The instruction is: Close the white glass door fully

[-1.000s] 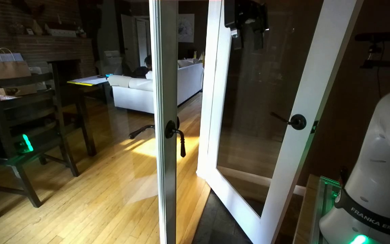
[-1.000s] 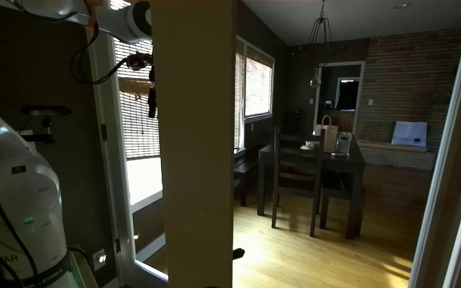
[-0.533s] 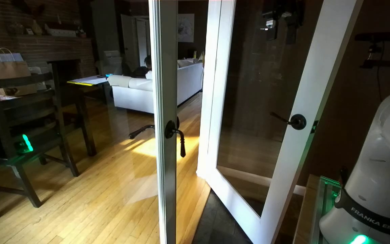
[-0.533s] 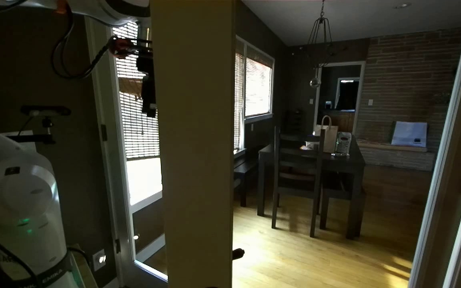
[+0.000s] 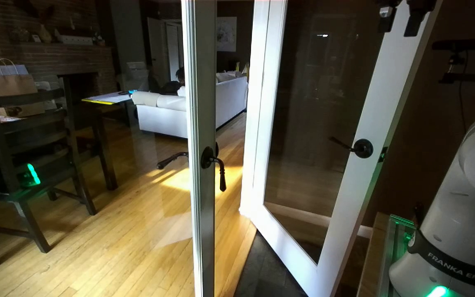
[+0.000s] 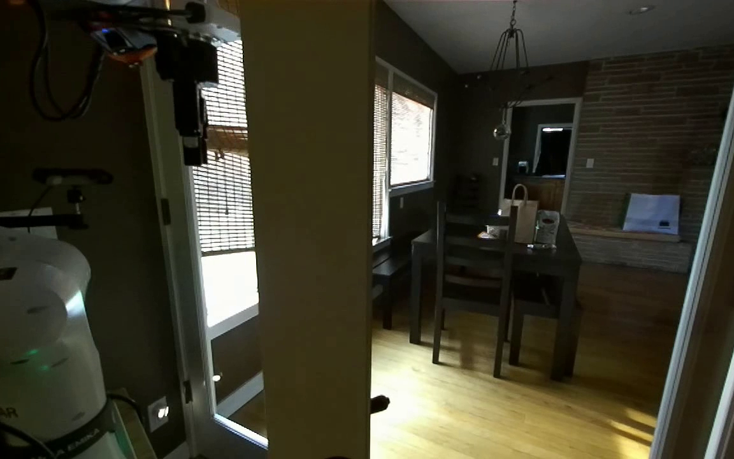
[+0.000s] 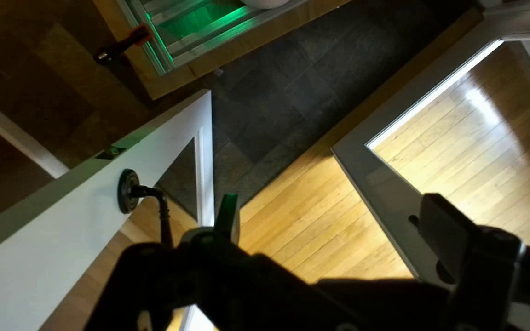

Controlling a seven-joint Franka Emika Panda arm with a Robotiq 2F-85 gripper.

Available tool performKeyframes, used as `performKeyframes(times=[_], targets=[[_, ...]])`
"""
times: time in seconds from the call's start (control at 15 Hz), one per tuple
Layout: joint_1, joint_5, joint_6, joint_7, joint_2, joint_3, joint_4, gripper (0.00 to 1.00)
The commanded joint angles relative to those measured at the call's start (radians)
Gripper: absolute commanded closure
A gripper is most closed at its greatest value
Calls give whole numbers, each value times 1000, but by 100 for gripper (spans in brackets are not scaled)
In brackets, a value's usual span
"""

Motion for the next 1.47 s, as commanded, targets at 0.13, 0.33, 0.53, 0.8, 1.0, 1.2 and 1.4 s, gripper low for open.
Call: performKeyframes(times=[0.13,0.33,0.53,0.8,1.0,1.2,1.4], targets=[[-61,-117,12,10,-148,-27,-31,0],[-66,-207,12,-11,-184,-49,-27,0],[-46,-313,26,-47,-214,-80,-32,0],[-6,-410,79,-133,-242,-142,-44,0],[26,-460,154,-210,-264,-175,-60,0],[52,-482,235,-262,-296,-206,-87,0],[32,-447,235,-247,-256,-204,-63,0]])
